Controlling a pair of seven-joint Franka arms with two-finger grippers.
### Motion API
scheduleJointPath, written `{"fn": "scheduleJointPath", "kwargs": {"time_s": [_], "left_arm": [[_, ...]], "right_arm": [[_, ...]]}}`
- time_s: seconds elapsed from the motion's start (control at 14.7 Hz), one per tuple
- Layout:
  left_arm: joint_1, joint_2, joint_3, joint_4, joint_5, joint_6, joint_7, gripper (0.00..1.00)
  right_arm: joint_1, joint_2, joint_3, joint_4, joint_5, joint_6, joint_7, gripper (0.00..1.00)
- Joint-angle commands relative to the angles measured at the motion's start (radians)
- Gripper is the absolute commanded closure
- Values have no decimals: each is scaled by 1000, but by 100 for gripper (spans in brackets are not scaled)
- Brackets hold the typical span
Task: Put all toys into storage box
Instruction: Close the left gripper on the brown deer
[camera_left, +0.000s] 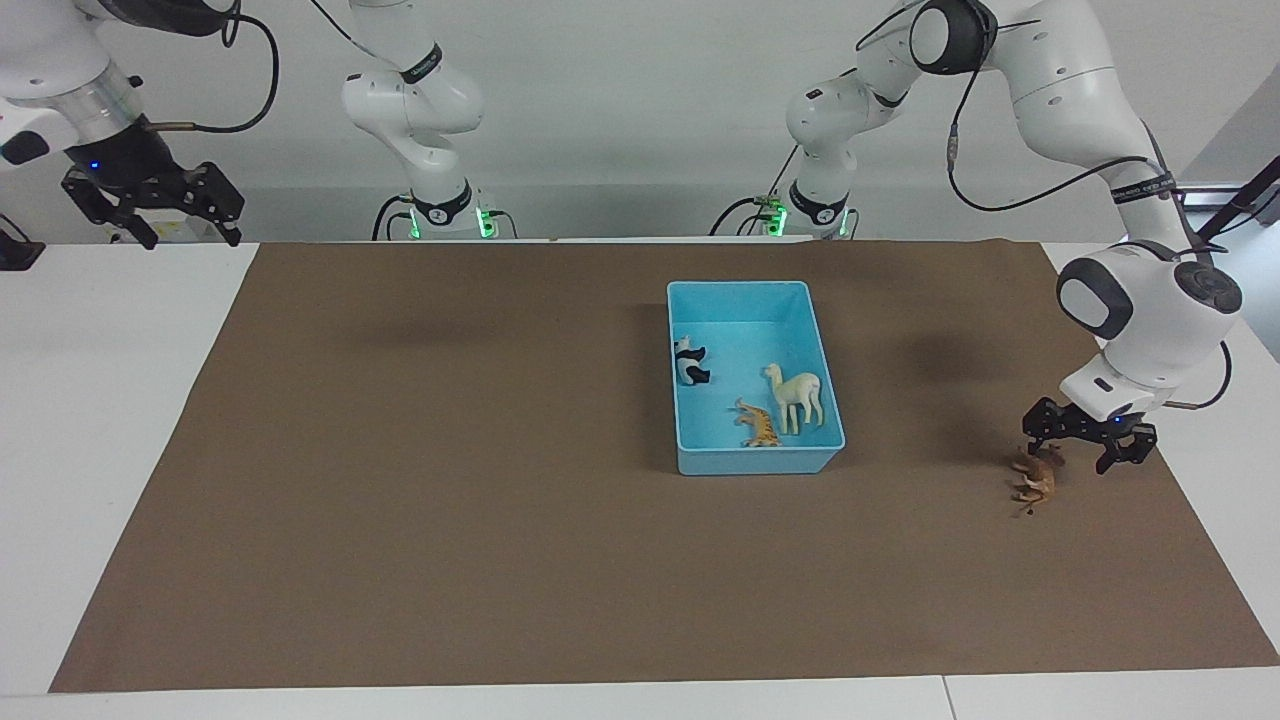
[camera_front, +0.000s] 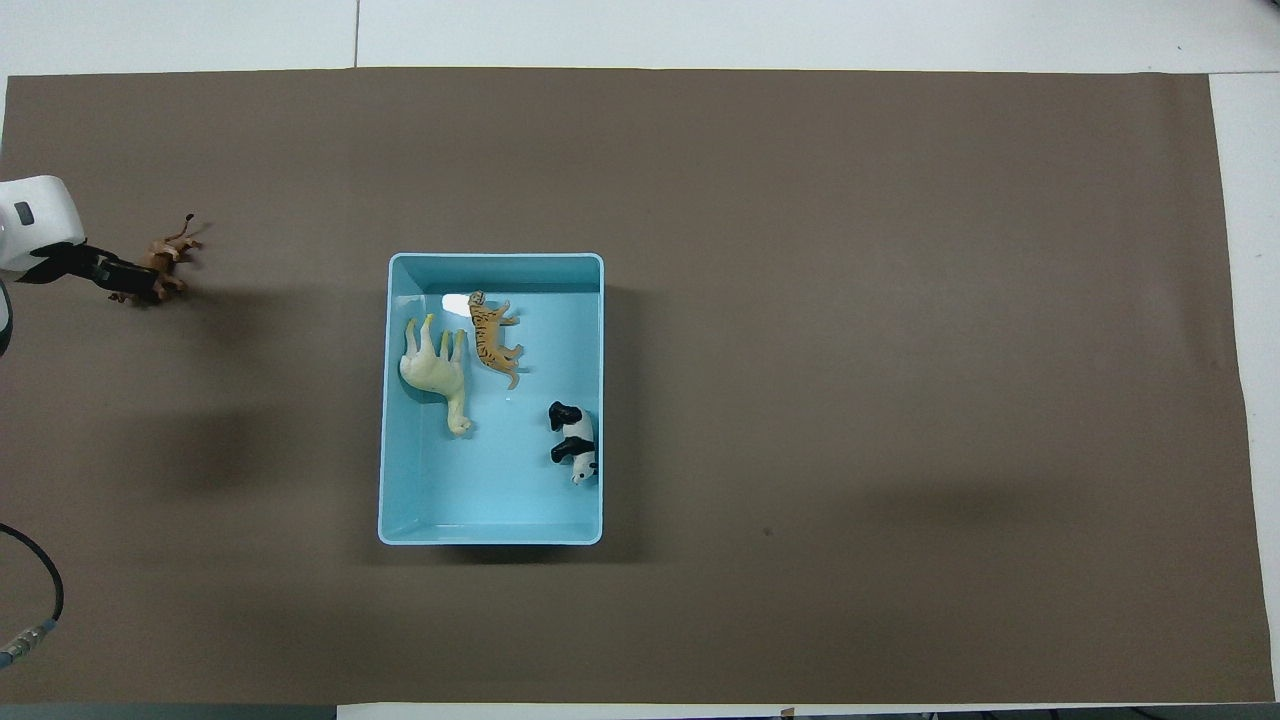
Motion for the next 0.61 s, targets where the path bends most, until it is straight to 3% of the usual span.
{"fn": "scheduleJointPath", "kwargs": {"time_s": [0.0,0.54], "left_arm": [[-9,-32,3,-57,22,13,38,0],[4,13,7,-61,26,91,92,1]], "right_arm": [[4,-12,4,-6,-12,11,54,0],[6,-12,10,-6,-20,0,62,0]]}}
